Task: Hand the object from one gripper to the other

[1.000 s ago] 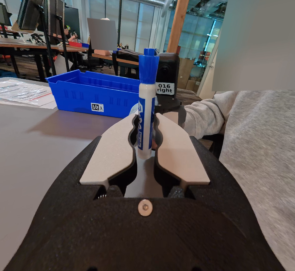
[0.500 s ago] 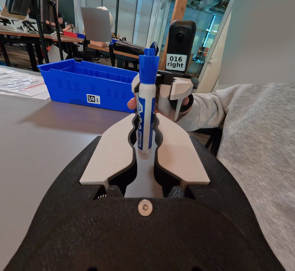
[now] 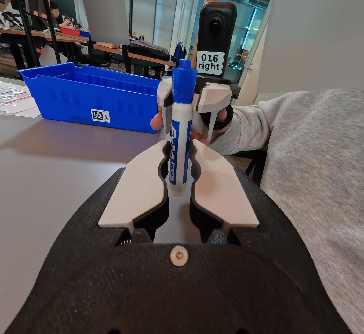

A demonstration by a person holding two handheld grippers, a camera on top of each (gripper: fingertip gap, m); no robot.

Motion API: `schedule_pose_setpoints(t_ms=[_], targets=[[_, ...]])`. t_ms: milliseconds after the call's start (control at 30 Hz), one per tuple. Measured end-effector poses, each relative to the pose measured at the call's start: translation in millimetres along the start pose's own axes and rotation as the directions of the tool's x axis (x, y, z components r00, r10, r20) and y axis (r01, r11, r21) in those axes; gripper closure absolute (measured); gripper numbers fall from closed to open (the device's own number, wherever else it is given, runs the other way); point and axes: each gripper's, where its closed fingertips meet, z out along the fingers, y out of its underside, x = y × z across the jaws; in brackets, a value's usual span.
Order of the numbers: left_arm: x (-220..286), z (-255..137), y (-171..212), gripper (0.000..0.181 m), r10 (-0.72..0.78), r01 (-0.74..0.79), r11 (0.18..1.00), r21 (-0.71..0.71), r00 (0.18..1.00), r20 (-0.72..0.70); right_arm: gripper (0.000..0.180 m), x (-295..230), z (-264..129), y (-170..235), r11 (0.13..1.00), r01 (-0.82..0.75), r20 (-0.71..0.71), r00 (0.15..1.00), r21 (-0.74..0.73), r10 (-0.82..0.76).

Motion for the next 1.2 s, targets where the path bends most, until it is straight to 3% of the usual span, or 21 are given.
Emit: schedule_pose_setpoints(t_ms=[567,800,1200], targets=[[1.8,1.8,3.2,0.162,-0.014,0.014,1.000,-0.012,1.000,-0.008,0.161,-3.4,0.4,2.6,1.000,0.023,0.018,1.000,-0.018,-0.023],[-0.7,1.4,2.8,0.146,-0.005,0.005,1.000,-0.003,1.000,0.009,0.161,-0.7,-0.4,4.2,0.999,0.022,0.015,1.000,-0.024,-0.022],[-5.1,9.1,26.2,0.144,0.009,-0.004,0.993,-0.119,0.999,0.040,0.161,4.4,-6.5,-10.4,0.999,-0.019,-0.020,1.000,0.034,0.020]])
